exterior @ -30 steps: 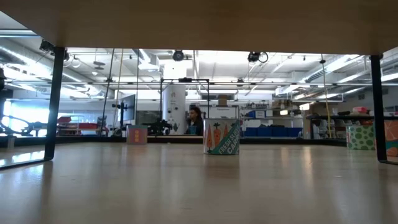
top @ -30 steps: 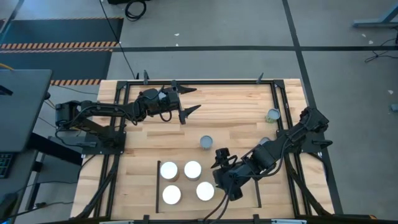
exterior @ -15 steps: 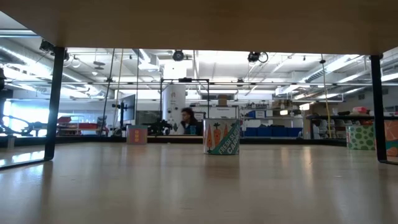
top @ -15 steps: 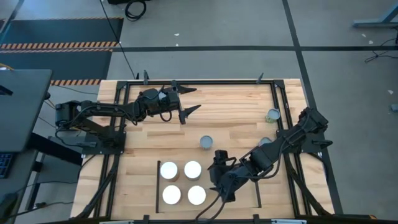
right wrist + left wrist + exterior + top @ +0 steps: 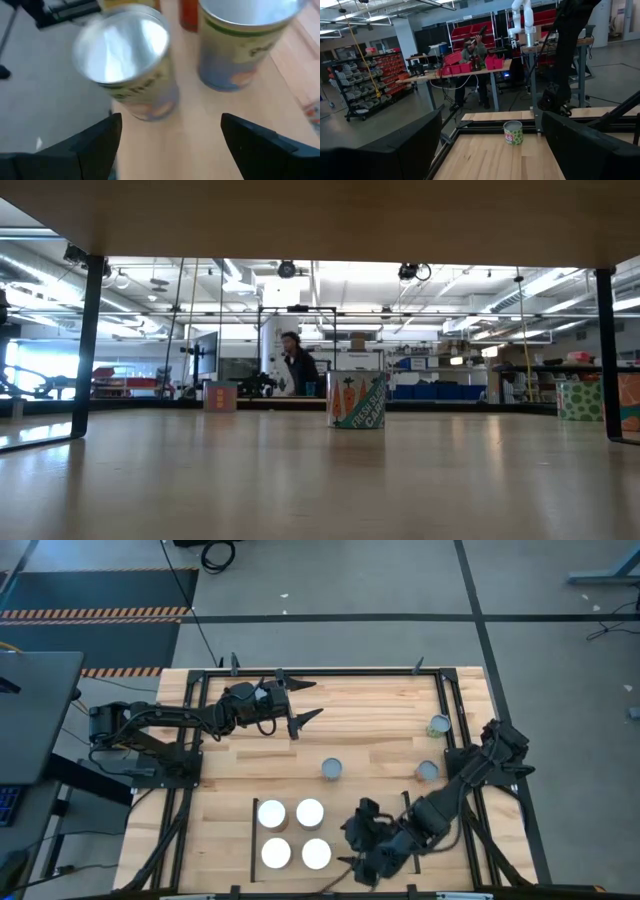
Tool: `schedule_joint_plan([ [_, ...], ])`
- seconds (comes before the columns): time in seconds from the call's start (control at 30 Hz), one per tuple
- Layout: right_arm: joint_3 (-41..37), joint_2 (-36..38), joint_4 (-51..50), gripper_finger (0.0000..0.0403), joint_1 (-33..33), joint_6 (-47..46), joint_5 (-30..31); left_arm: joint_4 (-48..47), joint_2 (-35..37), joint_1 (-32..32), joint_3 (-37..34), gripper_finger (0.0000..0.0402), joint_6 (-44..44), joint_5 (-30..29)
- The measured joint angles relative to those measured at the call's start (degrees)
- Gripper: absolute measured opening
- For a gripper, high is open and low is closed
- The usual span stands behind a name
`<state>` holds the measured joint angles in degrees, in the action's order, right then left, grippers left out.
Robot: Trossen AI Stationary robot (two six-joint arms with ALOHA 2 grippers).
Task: Pick and place cans onto a shelf
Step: Put the canned peaches on the shelf aligned with the other canned peaches
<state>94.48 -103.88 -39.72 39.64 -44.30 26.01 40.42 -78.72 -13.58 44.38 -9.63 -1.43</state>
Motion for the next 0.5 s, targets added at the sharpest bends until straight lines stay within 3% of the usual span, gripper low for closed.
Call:
schedule_joint_plan([
  [0.5,0.0,-5.3,8.7,0.0348,2.0,-3.6,7.9,0.0,0.0,0.0,0.0,0.035,0.0,0.0],
])
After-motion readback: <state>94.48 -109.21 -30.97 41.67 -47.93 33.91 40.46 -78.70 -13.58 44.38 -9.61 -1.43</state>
